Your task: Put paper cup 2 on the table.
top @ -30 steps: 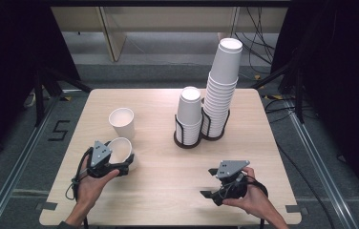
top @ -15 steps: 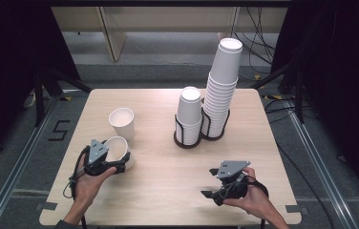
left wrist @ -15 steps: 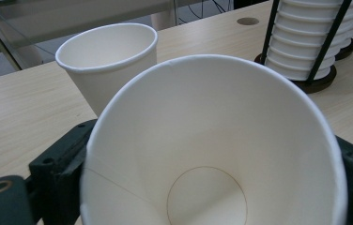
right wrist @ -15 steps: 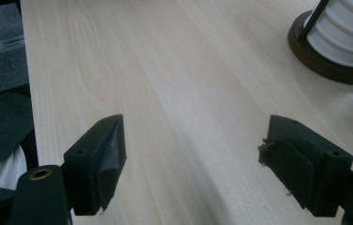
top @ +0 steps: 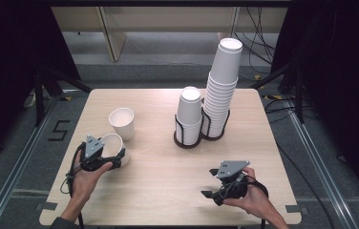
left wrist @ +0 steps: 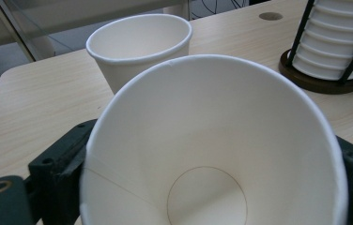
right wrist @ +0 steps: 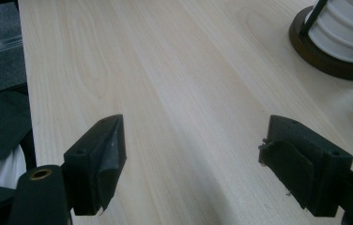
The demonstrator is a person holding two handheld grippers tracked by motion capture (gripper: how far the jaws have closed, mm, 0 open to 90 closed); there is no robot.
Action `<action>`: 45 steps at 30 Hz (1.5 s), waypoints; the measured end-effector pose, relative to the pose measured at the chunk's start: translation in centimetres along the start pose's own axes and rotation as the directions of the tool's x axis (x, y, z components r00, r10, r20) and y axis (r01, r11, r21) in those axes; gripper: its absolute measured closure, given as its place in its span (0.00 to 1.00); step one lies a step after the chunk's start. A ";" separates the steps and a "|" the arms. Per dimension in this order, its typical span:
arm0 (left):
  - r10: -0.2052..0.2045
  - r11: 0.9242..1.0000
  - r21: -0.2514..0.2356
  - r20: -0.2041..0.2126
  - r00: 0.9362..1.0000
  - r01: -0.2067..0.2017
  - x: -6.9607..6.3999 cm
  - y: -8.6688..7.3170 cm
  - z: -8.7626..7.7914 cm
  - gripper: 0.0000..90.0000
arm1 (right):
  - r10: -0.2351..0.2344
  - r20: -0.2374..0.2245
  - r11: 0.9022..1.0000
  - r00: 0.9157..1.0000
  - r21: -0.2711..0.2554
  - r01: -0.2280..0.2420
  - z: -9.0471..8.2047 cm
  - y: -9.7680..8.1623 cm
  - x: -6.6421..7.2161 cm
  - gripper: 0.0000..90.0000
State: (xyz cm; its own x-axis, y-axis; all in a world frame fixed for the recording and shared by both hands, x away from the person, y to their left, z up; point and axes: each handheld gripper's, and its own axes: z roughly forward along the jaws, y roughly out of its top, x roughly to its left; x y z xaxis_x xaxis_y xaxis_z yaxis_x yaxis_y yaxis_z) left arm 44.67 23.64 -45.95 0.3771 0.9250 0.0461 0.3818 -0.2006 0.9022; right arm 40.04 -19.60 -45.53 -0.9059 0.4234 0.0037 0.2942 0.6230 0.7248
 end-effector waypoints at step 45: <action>-0.059 0.998 -0.025 -0.042 0.997 0.058 2.0 -1.8 2.6 0.10 | 0.012 -0.005 1.000 1.000 0.001 -0.012 -0.2 -0.3 0.0 0.24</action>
State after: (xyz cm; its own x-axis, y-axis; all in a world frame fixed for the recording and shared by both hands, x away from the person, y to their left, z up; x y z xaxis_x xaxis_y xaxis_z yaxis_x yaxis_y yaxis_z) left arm 46.92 25.02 -48.60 0.3184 0.9479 0.0105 0.3823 -0.1385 0.9136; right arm 39.90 -19.96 -45.59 -0.9039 0.4275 0.0160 0.3054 0.6186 0.7239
